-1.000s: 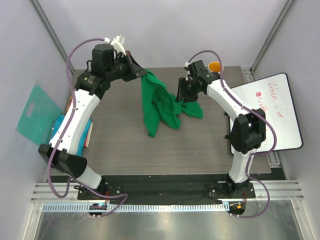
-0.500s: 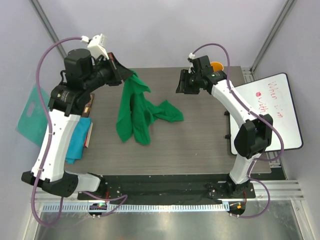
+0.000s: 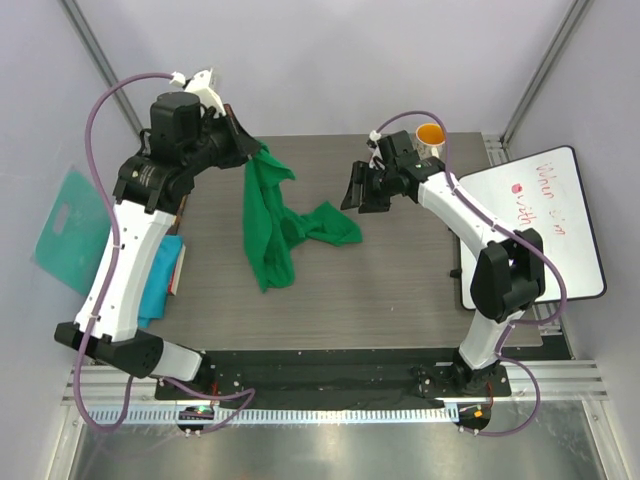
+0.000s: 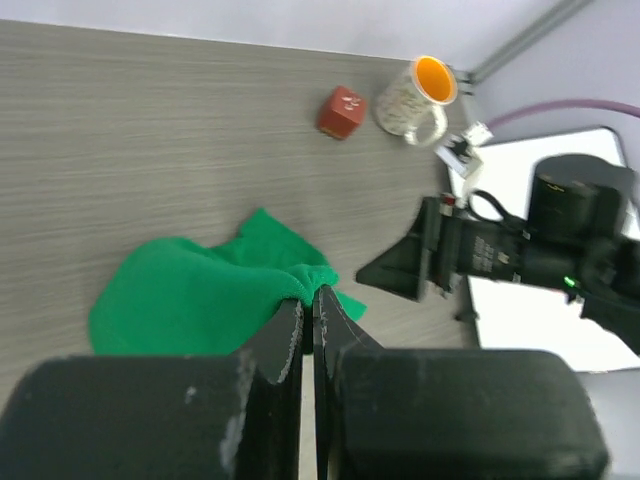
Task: Fold and stack the t-shirts
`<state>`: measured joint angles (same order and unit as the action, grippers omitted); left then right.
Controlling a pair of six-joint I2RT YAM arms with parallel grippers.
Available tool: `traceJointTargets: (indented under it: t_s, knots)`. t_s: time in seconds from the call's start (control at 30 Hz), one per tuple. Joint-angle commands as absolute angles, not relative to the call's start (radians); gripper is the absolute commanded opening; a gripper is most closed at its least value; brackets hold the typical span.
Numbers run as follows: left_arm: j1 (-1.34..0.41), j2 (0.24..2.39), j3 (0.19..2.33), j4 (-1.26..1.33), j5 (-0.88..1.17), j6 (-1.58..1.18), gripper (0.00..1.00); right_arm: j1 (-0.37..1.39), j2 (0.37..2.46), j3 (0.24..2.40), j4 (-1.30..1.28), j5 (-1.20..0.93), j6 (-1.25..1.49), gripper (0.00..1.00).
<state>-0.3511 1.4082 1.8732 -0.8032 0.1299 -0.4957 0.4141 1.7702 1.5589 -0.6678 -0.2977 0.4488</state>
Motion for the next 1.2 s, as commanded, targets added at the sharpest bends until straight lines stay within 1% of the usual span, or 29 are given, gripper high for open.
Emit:
traceJointTargets:
  t_s: [0.0,0.1,0.3,0.4,0.5,0.63,0.77,0.93,1.17]
  knots:
    - [-0.342,1.446,1.956,-0.851,-0.057,-0.488,0.00,0.439,1.756,1.589,-0.630,-0.388,0.482,0.61]
    - [-0.342,1.440,1.887,-0.818,-0.020,-0.512,0.00,0.463,1.811,1.626,-0.630,-0.436,0.502,0.64]
    - [-0.337,1.427,1.819,-0.827,-0.044,-0.506,0.00,0.476,1.885,1.646,-0.577,-0.578,0.613,0.66]
    - [-0.336,1.408,1.772,-0.825,-0.064,-0.503,0.00,0.482,1.923,1.647,-0.529,-0.627,0.681,0.71]
    - [-0.334,1.378,1.718,-0.815,-0.080,-0.506,0.00,0.483,1.968,1.637,-0.479,-0.670,0.755,0.71]
    - [-0.333,1.353,1.683,-0.815,-0.086,-0.502,0.00,0.491,2.012,1.612,-0.345,-0.713,0.912,0.71]
    - [-0.333,1.341,1.666,-0.818,-0.091,-0.499,0.00,0.520,2.080,1.640,-0.331,-0.713,1.014,0.71]
    - [-0.333,1.325,1.652,-0.815,-0.103,-0.488,0.00,0.563,2.132,1.655,-0.337,-0.733,1.061,0.71]
    - [-0.333,1.302,1.608,-0.805,-0.109,-0.477,0.00,0.572,2.186,1.669,-0.348,-0.733,1.089,0.70]
